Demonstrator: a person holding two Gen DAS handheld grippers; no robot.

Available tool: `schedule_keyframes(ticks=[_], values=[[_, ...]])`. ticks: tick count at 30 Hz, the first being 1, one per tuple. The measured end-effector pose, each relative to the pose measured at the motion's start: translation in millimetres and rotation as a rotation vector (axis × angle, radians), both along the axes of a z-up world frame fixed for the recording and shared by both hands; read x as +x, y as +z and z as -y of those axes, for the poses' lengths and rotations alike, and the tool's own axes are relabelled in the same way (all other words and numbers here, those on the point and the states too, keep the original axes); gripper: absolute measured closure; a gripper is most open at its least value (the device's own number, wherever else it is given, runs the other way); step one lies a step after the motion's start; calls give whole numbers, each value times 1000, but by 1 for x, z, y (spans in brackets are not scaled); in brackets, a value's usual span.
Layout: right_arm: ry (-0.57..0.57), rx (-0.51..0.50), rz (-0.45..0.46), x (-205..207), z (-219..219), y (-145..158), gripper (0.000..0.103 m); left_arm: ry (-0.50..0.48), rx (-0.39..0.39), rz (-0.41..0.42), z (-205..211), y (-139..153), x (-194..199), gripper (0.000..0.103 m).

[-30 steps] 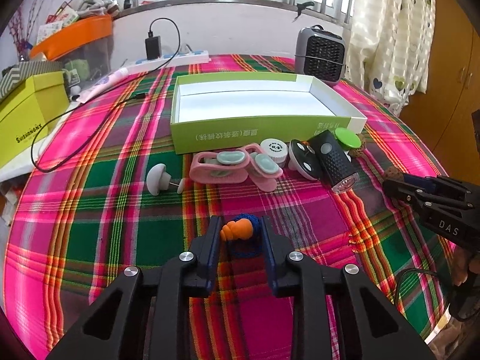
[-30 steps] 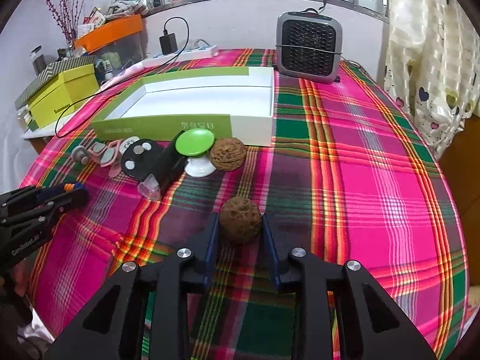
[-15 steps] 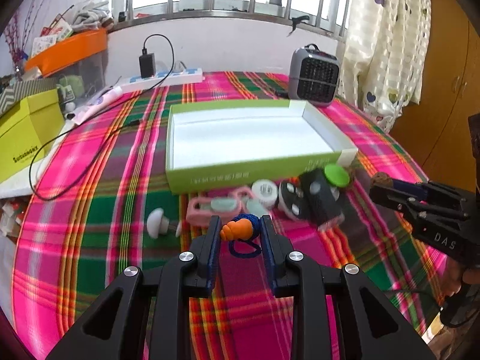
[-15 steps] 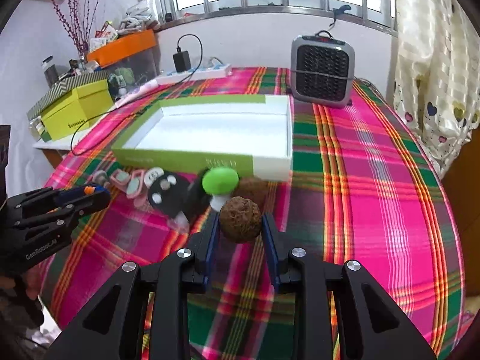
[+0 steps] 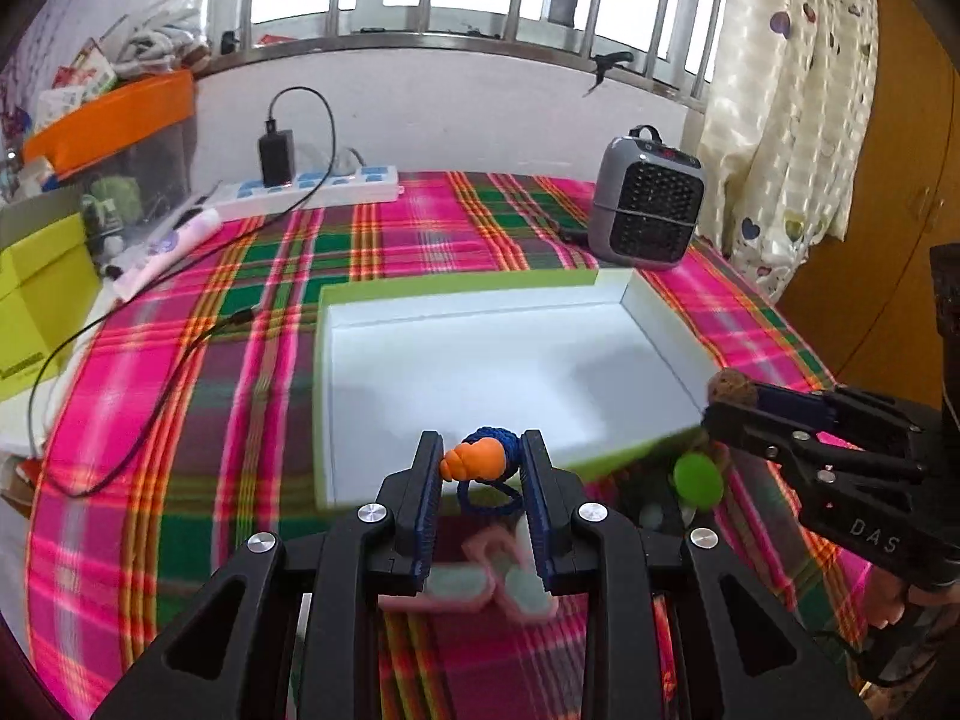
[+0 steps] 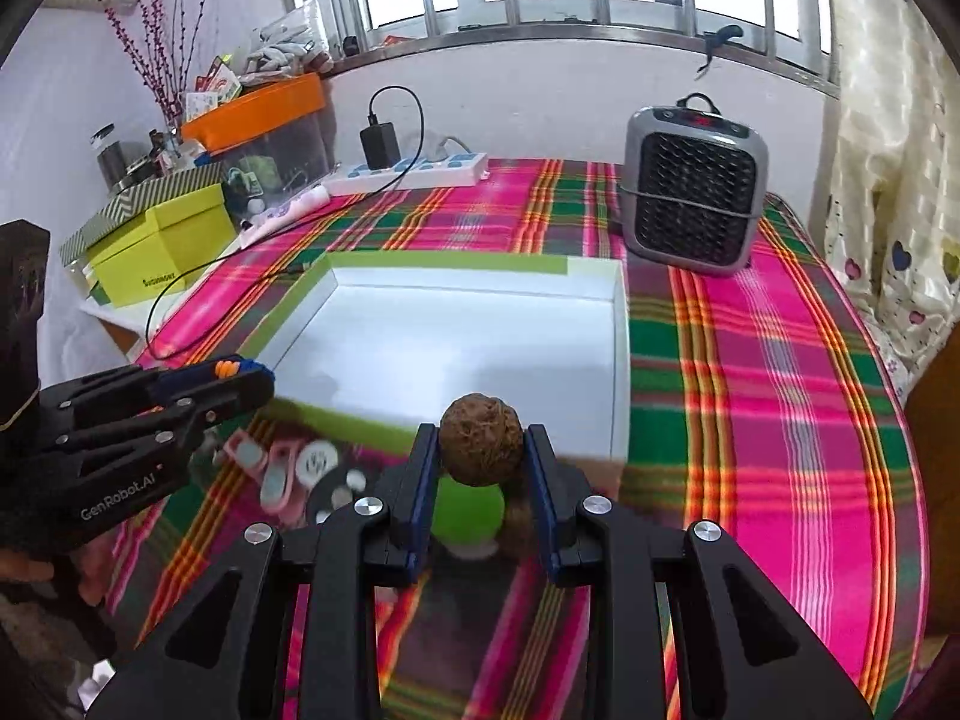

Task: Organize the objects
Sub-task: 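Carry the toy into the white tray and open the left gripper while the right releases the walnut there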

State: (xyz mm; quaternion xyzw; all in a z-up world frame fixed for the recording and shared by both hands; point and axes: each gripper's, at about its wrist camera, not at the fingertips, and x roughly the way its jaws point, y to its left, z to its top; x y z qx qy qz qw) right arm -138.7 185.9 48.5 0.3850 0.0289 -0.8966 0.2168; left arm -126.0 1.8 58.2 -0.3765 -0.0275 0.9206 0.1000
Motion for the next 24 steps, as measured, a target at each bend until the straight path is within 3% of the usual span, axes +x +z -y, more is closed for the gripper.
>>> schedule_keyframes(ticks=[9, 24], values=[[1, 17, 36, -53, 10, -1, 74, 0, 20, 48, 0, 2, -50, 79], [13, 83, 110, -107, 27, -20, 74, 6, -35, 113, -12, -20, -109, 78]])
